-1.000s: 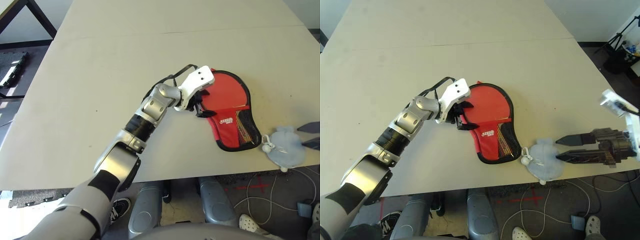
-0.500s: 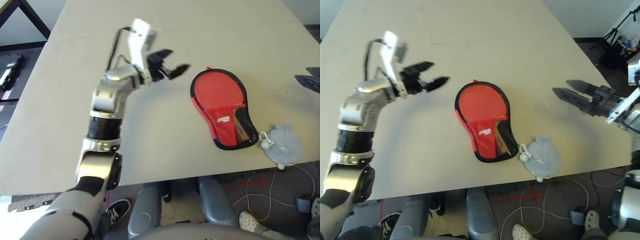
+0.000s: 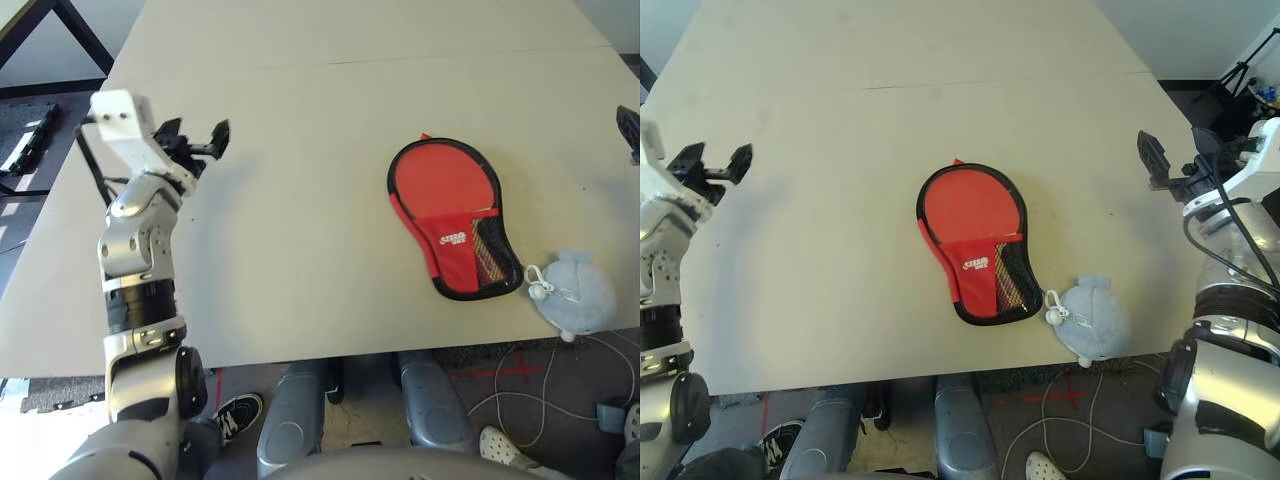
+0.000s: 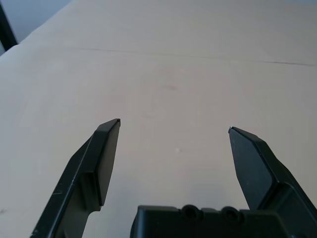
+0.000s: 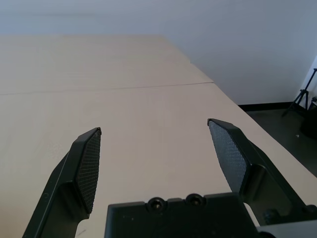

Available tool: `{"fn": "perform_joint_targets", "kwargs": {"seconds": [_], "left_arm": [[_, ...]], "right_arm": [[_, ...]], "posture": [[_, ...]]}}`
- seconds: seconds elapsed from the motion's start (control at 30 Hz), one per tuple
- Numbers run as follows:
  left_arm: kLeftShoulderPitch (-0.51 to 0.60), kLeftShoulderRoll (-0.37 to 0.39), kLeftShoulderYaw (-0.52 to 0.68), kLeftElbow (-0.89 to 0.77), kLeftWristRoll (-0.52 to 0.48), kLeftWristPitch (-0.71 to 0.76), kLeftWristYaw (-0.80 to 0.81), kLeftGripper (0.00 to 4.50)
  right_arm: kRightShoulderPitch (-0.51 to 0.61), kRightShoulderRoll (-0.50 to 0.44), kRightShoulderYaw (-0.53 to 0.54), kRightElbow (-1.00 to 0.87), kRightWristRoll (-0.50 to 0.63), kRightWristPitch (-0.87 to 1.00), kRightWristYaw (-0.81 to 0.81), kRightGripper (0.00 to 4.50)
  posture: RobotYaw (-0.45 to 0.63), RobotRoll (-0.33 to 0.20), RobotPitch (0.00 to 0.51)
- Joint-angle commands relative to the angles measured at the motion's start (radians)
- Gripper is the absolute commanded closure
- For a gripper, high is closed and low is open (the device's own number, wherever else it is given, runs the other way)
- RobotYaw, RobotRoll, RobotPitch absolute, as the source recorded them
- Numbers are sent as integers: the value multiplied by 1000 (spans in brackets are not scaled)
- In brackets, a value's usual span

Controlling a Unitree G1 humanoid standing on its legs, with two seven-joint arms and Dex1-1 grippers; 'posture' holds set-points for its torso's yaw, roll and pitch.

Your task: Store the ping-pong paddle in its case and zip it.

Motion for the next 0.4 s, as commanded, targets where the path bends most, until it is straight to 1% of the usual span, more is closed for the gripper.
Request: {"fn": "perform_joint_targets", "kwargs": {"seconds": [0.03, 0.23, 0.4], "left_arm": [[44, 4, 6, 33, 1, -68, 13, 0], [73, 9, -7, 93, 5, -130, 22, 0], [81, 7, -20, 103, 0, -142, 27, 0]], "right_arm": [[2, 14, -20, 44, -19, -28, -23, 64], [-16, 27, -33, 84, -12, 8, -20, 64], [-26, 44, -37, 98, -12, 34, -3, 64]], "posture": [[-123, 0, 225], [-127, 0, 227], [-118, 0, 231]]}}
